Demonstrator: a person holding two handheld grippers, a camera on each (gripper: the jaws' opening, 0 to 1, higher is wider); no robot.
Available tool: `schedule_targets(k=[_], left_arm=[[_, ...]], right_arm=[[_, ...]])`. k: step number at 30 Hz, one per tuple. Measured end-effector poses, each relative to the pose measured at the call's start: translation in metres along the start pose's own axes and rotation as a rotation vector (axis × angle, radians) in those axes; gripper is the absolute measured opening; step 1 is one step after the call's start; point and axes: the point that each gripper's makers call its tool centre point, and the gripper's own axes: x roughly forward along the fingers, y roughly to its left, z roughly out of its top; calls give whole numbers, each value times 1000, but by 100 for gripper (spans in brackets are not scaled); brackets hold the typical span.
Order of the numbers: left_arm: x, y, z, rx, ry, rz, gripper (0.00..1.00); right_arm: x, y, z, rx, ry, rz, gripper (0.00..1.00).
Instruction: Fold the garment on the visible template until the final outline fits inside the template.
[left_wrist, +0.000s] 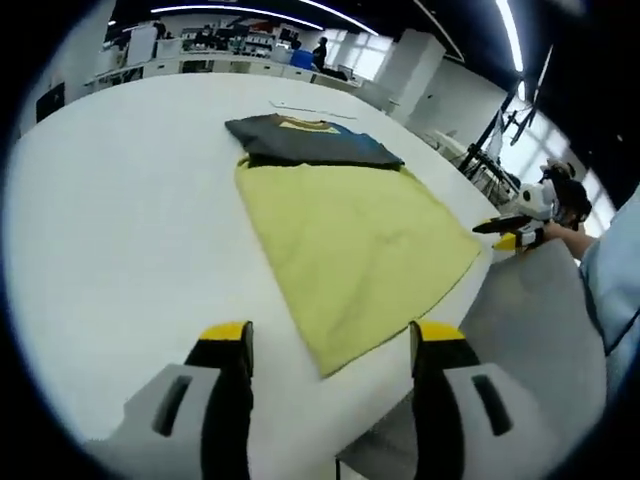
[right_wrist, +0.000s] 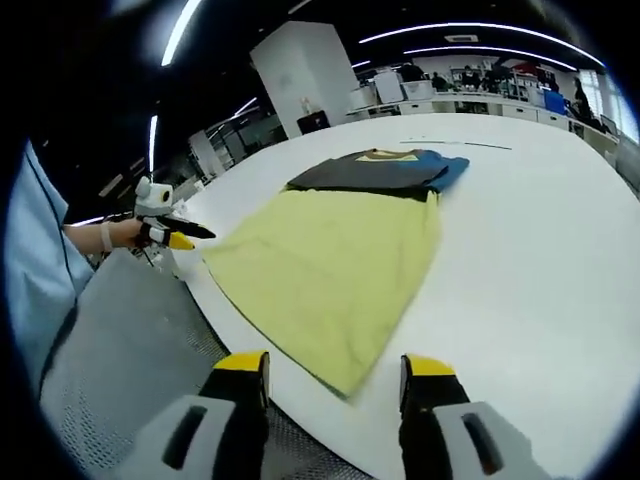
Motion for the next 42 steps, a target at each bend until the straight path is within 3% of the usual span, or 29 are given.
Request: schedule_targets(k=[5, 15, 25, 30, 37, 40, 42], left_arm=[[-8, -4, -6, -93, -28, -6, 54], [-12, -5, -12, -234, -43, -27, 33], [-3, -3, -16, -242, -8, -23, 15], [1, -3, -17, -259, 3, -30, 1], [-9, -11, -7, -254, -18, -71, 0], [-14, -21, -2, -185, -30, -129, 0], [-20, -25, -4, -170, -9, -134, 0]], right_arm=[[0, -2, -10, 67, 7, 15, 38], [-1, -8, -14, 248, -39, 37, 15], [11, -8, -13, 322, -47, 57, 0], [9, -6, -11, 329, -24, 67, 0], [-7, 0, 4, 380, -64, 106, 0], [-16, 4, 9, 410, -73, 134, 0], [-23, 7, 9, 417, -70, 141, 0]])
